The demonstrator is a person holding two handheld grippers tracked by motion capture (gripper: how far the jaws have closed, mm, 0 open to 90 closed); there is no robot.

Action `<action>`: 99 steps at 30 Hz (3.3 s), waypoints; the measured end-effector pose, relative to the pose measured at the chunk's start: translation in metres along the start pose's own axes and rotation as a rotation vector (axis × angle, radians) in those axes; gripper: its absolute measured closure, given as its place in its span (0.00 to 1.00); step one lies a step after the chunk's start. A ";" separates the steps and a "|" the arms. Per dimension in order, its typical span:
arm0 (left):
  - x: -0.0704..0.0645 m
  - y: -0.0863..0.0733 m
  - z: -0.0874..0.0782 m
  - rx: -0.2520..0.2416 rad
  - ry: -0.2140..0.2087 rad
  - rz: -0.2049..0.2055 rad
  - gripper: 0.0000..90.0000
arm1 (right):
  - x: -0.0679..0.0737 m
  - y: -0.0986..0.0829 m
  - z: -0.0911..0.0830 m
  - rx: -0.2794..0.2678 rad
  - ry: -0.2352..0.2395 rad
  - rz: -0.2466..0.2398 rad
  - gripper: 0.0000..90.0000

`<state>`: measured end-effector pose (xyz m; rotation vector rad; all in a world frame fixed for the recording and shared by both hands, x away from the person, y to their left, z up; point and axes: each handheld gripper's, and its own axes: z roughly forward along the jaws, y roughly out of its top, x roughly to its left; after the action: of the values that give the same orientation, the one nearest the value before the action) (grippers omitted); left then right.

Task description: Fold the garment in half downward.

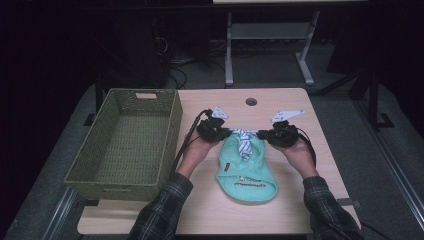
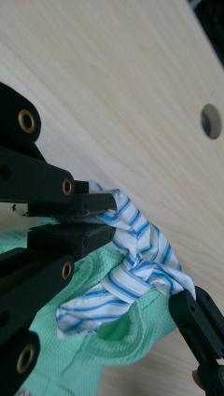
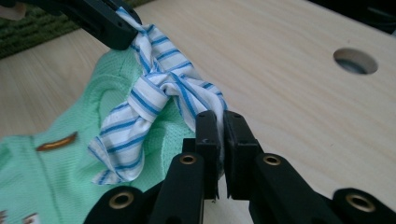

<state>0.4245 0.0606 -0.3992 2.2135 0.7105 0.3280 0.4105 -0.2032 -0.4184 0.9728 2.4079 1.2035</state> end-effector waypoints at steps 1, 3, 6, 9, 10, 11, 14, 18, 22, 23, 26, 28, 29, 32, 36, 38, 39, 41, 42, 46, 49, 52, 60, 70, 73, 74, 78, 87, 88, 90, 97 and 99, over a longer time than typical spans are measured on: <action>0.000 0.002 -0.003 -0.004 0.005 0.006 0.94 | 0.001 0.003 -0.003 -0.006 -0.003 -0.005 0.95; -0.002 0.007 -0.010 -0.026 0.018 0.011 0.94 | 0.003 0.008 -0.008 -0.020 -0.011 -0.014 0.95; -0.002 0.014 -0.020 -0.051 0.029 0.033 0.94 | 0.006 0.016 -0.016 -0.045 -0.028 -0.031 0.95; -0.004 0.025 -0.032 -0.075 0.043 0.044 0.94 | 0.007 0.025 -0.025 -0.084 -0.046 -0.039 0.95; -0.005 0.027 -0.035 -0.085 0.050 0.055 0.94 | 0.008 0.028 -0.029 -0.098 -0.054 -0.045 0.95; -0.007 0.029 -0.039 -0.097 0.057 0.059 0.94 | 0.008 0.030 -0.031 -0.105 -0.061 -0.052 0.95; -0.013 0.027 -0.043 -0.113 0.061 0.069 0.94 | 0.012 0.034 -0.038 -0.127 -0.074 -0.064 0.95; -0.024 0.014 -0.040 -0.122 0.064 0.086 0.93 | 0.019 0.023 -0.037 -0.135 -0.078 -0.079 0.95; -0.036 0.000 -0.036 -0.107 0.053 0.109 0.93 | 0.025 0.004 -0.032 -0.129 -0.071 -0.074 0.95; -0.039 -0.004 -0.035 -0.101 0.050 0.119 0.93 | 0.027 0.001 -0.032 -0.127 -0.069 -0.073 0.95; -0.044 -0.012 -0.034 -0.090 0.042 0.133 0.93 | 0.031 -0.010 -0.031 -0.118 -0.060 -0.074 0.95; -0.047 -0.015 -0.033 -0.087 0.036 0.133 0.93 | 0.034 -0.016 -0.030 -0.114 -0.054 -0.074 0.95; -0.047 -0.016 -0.032 -0.083 0.034 0.135 0.93 | 0.035 -0.018 -0.030 -0.113 -0.052 -0.069 0.95; -0.050 -0.019 -0.031 -0.072 0.020 0.135 0.93 | 0.037 -0.023 -0.029 -0.107 -0.042 -0.061 0.95; -0.051 -0.022 -0.029 -0.069 0.006 0.127 0.93 | 0.036 -0.029 -0.029 -0.107 -0.039 -0.052 0.95; -0.051 -0.023 -0.028 -0.066 0.002 0.124 0.93 | 0.037 -0.031 -0.029 -0.109 -0.034 -0.049 0.95; -0.051 -0.024 -0.028 -0.066 0.000 0.121 0.93 | 0.037 -0.032 -0.029 -0.107 -0.033 -0.047 0.95; -0.052 -0.026 -0.027 -0.068 -0.009 0.112 0.93 | 0.037 -0.033 -0.029 -0.109 -0.030 -0.046 0.94; -0.053 -0.027 -0.027 -0.066 -0.012 0.107 0.93 | 0.037 -0.034 -0.029 -0.110 -0.029 -0.049 0.94; -0.052 -0.029 -0.027 -0.061 -0.034 0.084 0.93 | 0.039 -0.038 -0.030 -0.108 -0.020 -0.036 0.94; -0.053 -0.032 -0.026 -0.057 -0.050 0.075 0.93 | 0.040 -0.041 -0.031 -0.114 -0.012 -0.034 0.94; -0.054 -0.035 -0.024 -0.050 -0.059 0.071 0.93 | 0.041 -0.044 -0.031 -0.100 -0.007 -0.038 0.94; -0.058 -0.043 -0.021 -0.037 -0.097 0.047 0.92 | 0.044 -0.054 -0.033 -0.095 0.015 -0.020 0.93; -0.063 -0.054 -0.020 -0.015 -0.146 0.023 0.90 | 0.050 -0.066 -0.038 -0.084 0.047 -0.004 0.91; -0.065 -0.060 -0.020 -0.008 -0.168 0.008 0.89 | 0.055 -0.071 -0.041 -0.082 0.064 -0.002 0.87; -0.065 -0.062 -0.021 -0.005 -0.177 0.006 0.88 | 0.056 -0.073 -0.041 -0.081 0.070 0.002 0.86; -0.071 -0.068 -0.021 0.009 -0.196 0.017 0.84 | 0.060 -0.078 -0.044 -0.076 0.084 0.005 0.84; -0.076 -0.078 -0.019 0.042 -0.246 0.008 0.74 | 0.069 -0.091 -0.047 -0.042 0.102 0.014 0.81; -0.077 -0.079 -0.019 0.044 -0.250 0.005 0.71 | 0.069 -0.092 -0.048 -0.040 0.104 0.021 0.80; -0.078 -0.080 -0.020 0.046 -0.255 0.000 0.65 | 0.068 -0.094 -0.050 -0.032 0.101 0.021 0.79; -0.074 -0.072 -0.038 0.002 -0.262 0.005 0.59 | 0.065 -0.094 -0.063 -0.074 0.094 0.030 0.80; -0.073 -0.068 -0.042 -0.015 -0.258 0.000 0.62 | 0.063 -0.091 -0.067 -0.086 0.094 0.034 0.82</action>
<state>0.3205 0.0805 -0.4219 2.1900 0.5652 0.0446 0.2895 -0.2391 -0.4455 0.9547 2.3972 1.3813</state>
